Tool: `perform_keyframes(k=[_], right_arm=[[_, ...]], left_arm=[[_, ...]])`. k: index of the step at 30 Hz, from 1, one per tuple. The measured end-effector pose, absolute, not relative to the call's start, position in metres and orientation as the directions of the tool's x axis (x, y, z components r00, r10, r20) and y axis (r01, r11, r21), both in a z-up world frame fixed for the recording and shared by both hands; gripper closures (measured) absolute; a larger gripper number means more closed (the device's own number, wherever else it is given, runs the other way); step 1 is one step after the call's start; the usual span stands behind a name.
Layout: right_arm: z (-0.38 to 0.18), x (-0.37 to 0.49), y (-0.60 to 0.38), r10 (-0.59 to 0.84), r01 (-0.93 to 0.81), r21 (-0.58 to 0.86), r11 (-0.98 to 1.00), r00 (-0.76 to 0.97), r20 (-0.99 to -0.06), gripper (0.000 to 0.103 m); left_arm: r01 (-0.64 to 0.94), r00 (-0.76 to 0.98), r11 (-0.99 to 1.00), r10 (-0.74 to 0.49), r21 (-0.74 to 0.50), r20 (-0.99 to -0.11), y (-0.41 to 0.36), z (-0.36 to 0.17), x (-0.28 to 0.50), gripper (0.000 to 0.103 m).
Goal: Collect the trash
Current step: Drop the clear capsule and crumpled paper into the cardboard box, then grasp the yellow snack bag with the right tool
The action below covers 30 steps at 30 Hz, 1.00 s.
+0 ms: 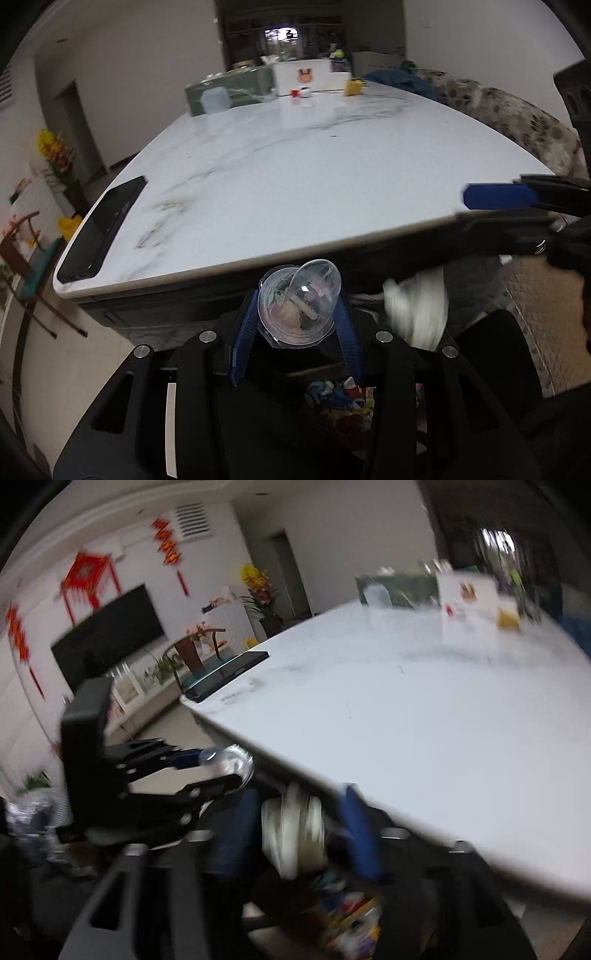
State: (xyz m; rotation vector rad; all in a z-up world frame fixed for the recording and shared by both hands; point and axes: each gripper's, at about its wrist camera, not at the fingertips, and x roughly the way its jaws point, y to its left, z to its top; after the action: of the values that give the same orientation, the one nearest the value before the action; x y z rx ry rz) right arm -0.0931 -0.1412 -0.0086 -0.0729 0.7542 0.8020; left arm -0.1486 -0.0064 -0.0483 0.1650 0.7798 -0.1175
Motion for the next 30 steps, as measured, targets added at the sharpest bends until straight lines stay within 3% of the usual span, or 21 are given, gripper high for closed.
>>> perform_keyframes(k=[2, 3, 9, 15, 19, 20, 24, 25, 27, 28, 30], right_arm=[[-0.006, -0.089, -0.135, 0.625, -0.671, 0.224, 0.707, 0.443, -0.643, 0.064], [0.001, -0.091, -0.141, 0.644, -0.672, 0.239, 0.701, 0.451, -0.619, 0.064], [0.053, -0.059, -0.186, 0.618, -0.616, 0.222, 0.755, 0.559, -0.553, 0.055], [0.079, 0.137, -0.228, 0.354, -0.359, 0.116, 0.926, 0.723, -0.593, 0.045], [0.054, 0.276, -0.25, 0.273, -0.157, 0.23, 0.96, 0.699, -0.661, 0.039], [0.044, 0.309, -0.256, 0.244, -0.068, 0.278, 0.958, 0.7, -0.671, 0.034], [0.012, 0.385, -0.266, 0.184, 0.207, 0.418, 0.885, 0.668, -0.721, 0.028], [-0.001, 0.401, -0.263, 0.163, 0.257, 0.397, 0.881, 0.622, -0.766, 0.034], [-0.014, 0.414, -0.252, 0.222, 0.216, 0.407, 0.887, 0.574, -0.788, 0.093], [-0.014, 0.411, -0.242, 0.234, 0.165, 0.385, 0.908, 0.564, -0.792, 0.1], [-0.009, 0.394, -0.23, 0.267, 0.061, 0.36, 0.931, 0.56, -0.784, 0.1]], left_arm=[[0.146, 0.7, 0.986, -0.047, 0.079, -0.712, 0.0, -0.045, -0.148, 0.063], [0.141, 0.7, 0.988, -0.055, 0.063, -0.713, 0.004, -0.041, -0.147, 0.063], [0.156, 0.726, 0.987, -0.096, 0.028, -0.681, 0.007, -0.002, -0.129, 0.063], [0.162, 0.779, 0.987, -0.141, -0.021, -0.611, -0.005, 0.036, -0.06, 0.063], [0.131, 0.804, 0.991, -0.129, -0.038, -0.58, -0.012, 0.045, -0.015, 0.063], [0.122, 0.811, 0.992, -0.114, -0.026, -0.573, -0.014, 0.047, -0.006, 0.063], [0.1, 0.812, 0.995, -0.088, -0.012, -0.577, -0.014, 0.044, 0.02, 0.063], [0.09, 0.81, 0.996, -0.082, -0.014, -0.58, -0.012, 0.043, 0.024, 0.063], [0.08, 0.802, 0.996, -0.08, -0.026, -0.593, -0.007, 0.041, 0.035, 0.063], [0.075, 0.798, 0.997, -0.078, -0.031, -0.597, -0.005, 0.04, 0.038, 0.063], [0.073, 0.788, 0.996, -0.086, -0.046, -0.609, -0.001, 0.038, 0.04, 0.063]])
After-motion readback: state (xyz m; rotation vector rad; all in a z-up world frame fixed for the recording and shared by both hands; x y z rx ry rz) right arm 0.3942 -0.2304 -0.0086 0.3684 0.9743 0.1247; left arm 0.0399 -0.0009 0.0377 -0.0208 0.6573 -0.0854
